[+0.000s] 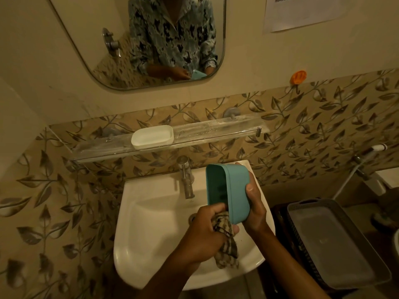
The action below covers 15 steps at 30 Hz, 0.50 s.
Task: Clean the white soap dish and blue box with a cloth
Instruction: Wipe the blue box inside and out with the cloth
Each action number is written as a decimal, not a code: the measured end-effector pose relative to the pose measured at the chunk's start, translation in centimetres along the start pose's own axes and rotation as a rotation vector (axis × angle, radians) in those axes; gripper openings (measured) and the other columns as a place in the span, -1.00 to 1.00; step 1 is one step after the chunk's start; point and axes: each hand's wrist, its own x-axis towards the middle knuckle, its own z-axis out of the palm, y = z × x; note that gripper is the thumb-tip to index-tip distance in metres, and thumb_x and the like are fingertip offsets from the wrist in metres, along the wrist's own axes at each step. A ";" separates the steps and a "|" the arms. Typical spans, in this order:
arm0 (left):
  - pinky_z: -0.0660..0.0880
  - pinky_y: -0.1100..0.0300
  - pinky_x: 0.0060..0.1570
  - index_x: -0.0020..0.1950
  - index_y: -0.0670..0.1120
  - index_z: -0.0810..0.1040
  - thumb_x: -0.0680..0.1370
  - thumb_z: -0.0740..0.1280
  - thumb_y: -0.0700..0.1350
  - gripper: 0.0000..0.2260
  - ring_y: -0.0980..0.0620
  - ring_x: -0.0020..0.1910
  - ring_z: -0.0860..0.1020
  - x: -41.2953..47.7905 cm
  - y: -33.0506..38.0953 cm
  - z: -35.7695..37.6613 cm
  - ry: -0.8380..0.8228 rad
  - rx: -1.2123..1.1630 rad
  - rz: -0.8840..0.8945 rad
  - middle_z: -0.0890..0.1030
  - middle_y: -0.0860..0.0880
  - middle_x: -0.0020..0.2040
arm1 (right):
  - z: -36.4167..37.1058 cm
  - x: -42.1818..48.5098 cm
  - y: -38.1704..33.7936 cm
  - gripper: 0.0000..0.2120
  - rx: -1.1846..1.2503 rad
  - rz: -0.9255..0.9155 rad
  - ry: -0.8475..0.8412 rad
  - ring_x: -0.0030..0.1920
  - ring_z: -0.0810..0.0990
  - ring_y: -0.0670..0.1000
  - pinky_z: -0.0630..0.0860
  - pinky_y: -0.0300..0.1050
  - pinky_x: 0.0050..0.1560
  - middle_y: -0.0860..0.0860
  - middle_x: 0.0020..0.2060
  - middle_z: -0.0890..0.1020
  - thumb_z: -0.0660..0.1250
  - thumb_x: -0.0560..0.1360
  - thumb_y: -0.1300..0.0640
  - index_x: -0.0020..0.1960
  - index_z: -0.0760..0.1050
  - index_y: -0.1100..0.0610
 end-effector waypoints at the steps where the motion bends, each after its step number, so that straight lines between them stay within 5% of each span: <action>1: 0.54 0.18 0.13 0.27 0.07 0.49 0.44 0.43 -0.18 -0.58 0.18 0.09 0.58 0.0 0.1 -0.2 0.024 -0.047 -0.019 0.62 0.11 0.11 | 0.1 0.0 0.0 -0.39 -0.004 -0.015 0.014 0.14 0.54 0.12 0.52 0.02 0.09 0.11 0.15 0.57 0.31 0.40 -0.30 0.31 0.42 0.03; 4: 0.54 0.23 0.08 0.21 0.10 0.50 0.44 0.43 -0.19 -0.62 0.17 0.08 0.58 -0.1 0.9 -0.2 0.081 -0.158 -0.052 0.62 0.11 0.09 | 0.4 0.0 0.0 -0.38 0.013 -0.061 0.028 0.16 0.54 0.09 0.54 -0.04 0.09 0.08 0.18 0.56 0.28 0.43 -0.28 0.36 0.36 0.05; 9: 0.50 0.37 0.08 0.22 -0.02 0.48 0.49 0.38 -0.21 -0.68 0.11 0.18 0.52 0.2 0.6 0.6 0.285 0.228 0.141 0.57 0.02 0.18 | 1.0 -0.2 0.6 -0.29 0.022 -0.012 0.000 0.20 0.53 0.14 0.54 0.03 0.11 0.11 0.22 0.54 0.32 0.37 -0.31 0.40 0.31 0.03; 11: 0.46 0.40 0.06 0.26 -0.01 0.48 0.48 0.38 -0.22 -0.64 0.14 0.15 0.53 0.2 -0.1 0.1 0.353 0.482 0.196 0.58 0.02 0.17 | 0.7 -0.3 0.6 -0.22 0.133 0.130 -0.001 0.18 0.54 0.14 0.58 0.00 0.03 0.05 0.16 0.61 0.41 0.25 -0.35 0.34 0.39 0.03; 15: 0.56 0.29 -0.24 0.07 0.02 0.60 0.12 0.62 -0.20 -0.45 0.09 -0.10 0.63 0.1 -1.1 -0.9 0.307 0.920 0.358 0.67 0.07 -0.07 | 0.3 -0.6 0.0 0.06 0.601 0.567 -0.115 0.28 0.47 0.36 0.44 0.44 0.11 0.28 0.30 0.50 0.36 0.06 -0.53 0.37 0.43 0.12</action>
